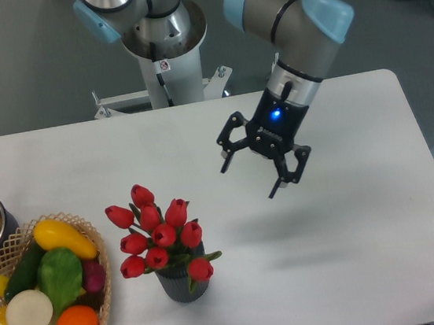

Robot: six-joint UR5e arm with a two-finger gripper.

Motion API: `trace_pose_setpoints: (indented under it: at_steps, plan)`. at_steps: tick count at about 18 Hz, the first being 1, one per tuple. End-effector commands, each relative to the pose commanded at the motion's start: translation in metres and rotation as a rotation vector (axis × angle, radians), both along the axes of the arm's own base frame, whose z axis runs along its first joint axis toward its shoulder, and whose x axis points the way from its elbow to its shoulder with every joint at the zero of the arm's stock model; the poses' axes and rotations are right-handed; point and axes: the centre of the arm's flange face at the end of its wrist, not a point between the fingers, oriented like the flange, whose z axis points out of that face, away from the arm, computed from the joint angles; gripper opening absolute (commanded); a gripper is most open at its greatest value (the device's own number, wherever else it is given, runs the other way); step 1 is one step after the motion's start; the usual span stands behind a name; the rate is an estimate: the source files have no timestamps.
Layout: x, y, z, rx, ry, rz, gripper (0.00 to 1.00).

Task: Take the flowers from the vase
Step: 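Move the open gripper toward the red tulip stems above the vase, then lower the open gripper around the tulip stems just below the blooms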

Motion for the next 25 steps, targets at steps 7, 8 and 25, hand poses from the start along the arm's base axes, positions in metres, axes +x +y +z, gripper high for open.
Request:
trace_pose_setpoints:
  at_steps: [7, 8, 25]
  plan:
    - [0.011, 0.031, -0.016, 0.039, 0.001, -0.055, 1.0]
    - [0.014, 0.036, -0.018, 0.047, 0.01, -0.066, 1.0]
    - [0.034, 0.074, -0.034, 0.174, 0.049, -0.175, 1.0]
